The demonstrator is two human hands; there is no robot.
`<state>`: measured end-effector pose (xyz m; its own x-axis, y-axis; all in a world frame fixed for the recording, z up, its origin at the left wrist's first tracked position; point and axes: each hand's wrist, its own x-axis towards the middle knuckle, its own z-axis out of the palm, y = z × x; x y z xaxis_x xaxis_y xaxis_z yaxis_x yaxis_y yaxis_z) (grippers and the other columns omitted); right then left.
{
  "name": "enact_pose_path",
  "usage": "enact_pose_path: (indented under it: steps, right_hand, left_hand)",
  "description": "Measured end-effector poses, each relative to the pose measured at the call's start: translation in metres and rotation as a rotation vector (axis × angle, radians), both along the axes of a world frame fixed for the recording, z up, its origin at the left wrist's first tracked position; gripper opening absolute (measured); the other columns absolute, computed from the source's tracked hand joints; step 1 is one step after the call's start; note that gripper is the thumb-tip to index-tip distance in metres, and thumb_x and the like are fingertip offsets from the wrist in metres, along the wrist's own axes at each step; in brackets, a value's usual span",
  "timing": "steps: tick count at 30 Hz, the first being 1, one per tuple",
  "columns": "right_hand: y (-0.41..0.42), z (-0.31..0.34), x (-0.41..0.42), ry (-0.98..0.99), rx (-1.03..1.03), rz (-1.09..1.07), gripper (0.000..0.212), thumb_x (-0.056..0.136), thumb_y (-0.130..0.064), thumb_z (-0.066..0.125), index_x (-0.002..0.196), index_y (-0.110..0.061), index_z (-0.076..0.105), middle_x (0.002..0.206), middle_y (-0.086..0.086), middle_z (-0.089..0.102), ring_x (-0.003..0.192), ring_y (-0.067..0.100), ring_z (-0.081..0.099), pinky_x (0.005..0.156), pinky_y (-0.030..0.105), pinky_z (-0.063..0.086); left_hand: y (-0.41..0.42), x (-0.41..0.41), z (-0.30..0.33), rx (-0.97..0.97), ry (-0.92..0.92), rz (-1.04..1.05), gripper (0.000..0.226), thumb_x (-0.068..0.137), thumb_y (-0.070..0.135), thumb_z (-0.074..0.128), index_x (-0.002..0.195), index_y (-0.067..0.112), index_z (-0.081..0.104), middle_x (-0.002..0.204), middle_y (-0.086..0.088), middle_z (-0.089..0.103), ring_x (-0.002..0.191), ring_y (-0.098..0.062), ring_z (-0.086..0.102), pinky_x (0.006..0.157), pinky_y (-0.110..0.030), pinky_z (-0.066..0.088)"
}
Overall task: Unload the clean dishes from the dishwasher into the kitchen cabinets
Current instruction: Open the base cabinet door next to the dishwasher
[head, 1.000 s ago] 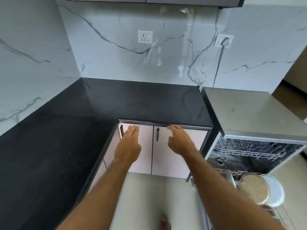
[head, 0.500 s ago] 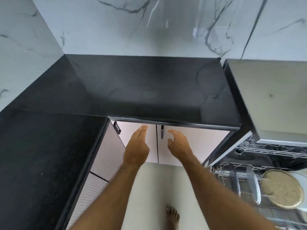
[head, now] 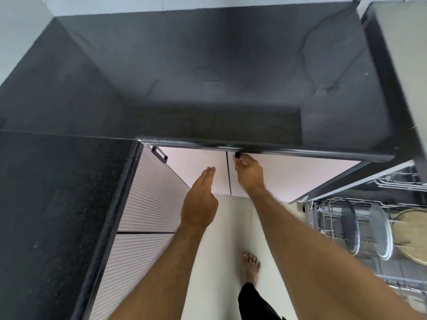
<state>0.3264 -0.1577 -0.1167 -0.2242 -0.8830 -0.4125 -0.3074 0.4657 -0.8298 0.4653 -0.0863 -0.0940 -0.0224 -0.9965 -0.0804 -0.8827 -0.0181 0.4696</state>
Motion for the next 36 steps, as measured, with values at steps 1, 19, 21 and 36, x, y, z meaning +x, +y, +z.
enact_pose_path:
  steps: [1, 19, 21, 36]
  right_hand:
    - [0.000, -0.002, -0.002, -0.017, -0.001, -0.011, 0.031, 0.102, -0.028, 0.053, 0.123, -0.011, 0.066, 0.122, 0.008, 0.068, 0.111, 0.029, 0.064, 0.102, 0.034, 0.049]
    - [0.192, 0.012, -0.018, 0.169, 0.001, -0.007, 0.060, 0.092, -0.060, 0.054, 0.131, -0.014, 0.060, 0.122, 0.004, 0.068, 0.111, 0.025, 0.062, 0.086, 0.026, 0.042]
    - [0.215, 0.020, -0.023, 0.161, 0.031, -0.025, 0.070, 0.088, -0.064, 0.058, 0.137, -0.014, 0.054, 0.131, 0.006, 0.064, 0.120, 0.027, 0.058, 0.091, 0.028, 0.042]
    - [0.331, 0.033, -0.161, 0.202, 0.170, -0.266, 0.068, 0.080, -0.068, 0.061, 0.125, -0.017, 0.058, 0.103, 0.002, 0.066, 0.096, 0.024, 0.061, 0.087, 0.032, 0.049]
  left_hand:
    - [0.001, 0.001, -0.002, 0.002, -0.001, -0.003, 0.061, 0.096, -0.003, 0.040, 0.153, 0.018, 0.032, 0.157, 0.003, 0.033, 0.146, -0.013, 0.030, 0.111, -0.016, 0.017]
    - [0.113, 0.010, 0.041, -0.098, 0.046, -0.206, 0.076, 0.084, -0.013, 0.034, 0.154, 0.016, 0.028, 0.160, 0.001, 0.028, 0.148, -0.010, 0.022, 0.112, -0.015, 0.015]
    - [0.134, 0.004, 0.049, -0.115, 0.059, -0.231, 0.076, 0.086, -0.013, 0.035, 0.155, 0.016, 0.026, 0.161, 0.002, 0.026, 0.148, -0.011, 0.021, 0.110, -0.015, 0.014]
    - [0.238, -0.087, 0.052, -0.146, 0.135, -0.321, 0.078, 0.083, -0.016, 0.034, 0.153, 0.017, 0.030, 0.159, 0.002, 0.029, 0.148, -0.009, 0.023, 0.112, -0.015, 0.017]
